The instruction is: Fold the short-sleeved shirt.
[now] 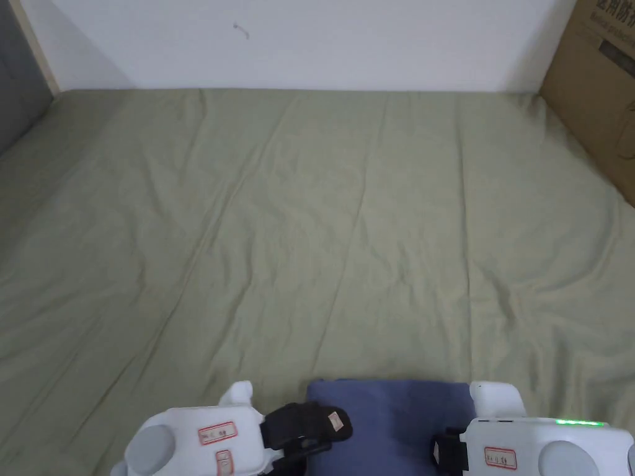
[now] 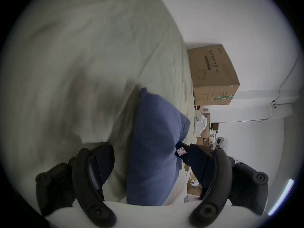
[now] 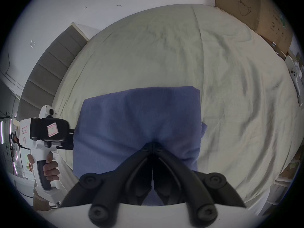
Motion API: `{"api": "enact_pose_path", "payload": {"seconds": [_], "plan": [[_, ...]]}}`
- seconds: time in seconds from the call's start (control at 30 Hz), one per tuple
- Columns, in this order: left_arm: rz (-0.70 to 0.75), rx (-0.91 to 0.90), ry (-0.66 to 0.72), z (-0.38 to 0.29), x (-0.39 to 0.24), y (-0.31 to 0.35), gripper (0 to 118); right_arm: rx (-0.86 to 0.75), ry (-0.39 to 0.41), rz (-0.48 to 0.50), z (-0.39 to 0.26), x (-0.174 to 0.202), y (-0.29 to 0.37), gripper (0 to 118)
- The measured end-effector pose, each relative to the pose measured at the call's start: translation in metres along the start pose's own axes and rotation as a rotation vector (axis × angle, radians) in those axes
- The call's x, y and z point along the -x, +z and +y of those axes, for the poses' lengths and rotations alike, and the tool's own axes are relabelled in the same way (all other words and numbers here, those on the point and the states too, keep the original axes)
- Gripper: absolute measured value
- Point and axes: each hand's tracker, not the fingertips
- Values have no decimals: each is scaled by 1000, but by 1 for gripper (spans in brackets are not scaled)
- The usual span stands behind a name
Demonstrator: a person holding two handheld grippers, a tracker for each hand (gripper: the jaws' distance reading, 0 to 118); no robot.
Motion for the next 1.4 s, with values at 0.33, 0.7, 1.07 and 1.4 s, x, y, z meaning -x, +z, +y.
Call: {"api": "enact_pose_path", "payload": {"seconds": [0.33,0.7,1.07,1.4], "plan": [[-37,26,-26,0,-1,-11,32,-12,-4,-26,-1,6,12,0],[322,-140,-312,61,13,144,30,-68,45,-58,4,40,33,0],[1129,-151,-424,169,72,307,29,-74,16,-52,25,68,-2,0],[1360,-277,-433,185,88,324,107,-55,46,-78,23,64,-4,0]]}}
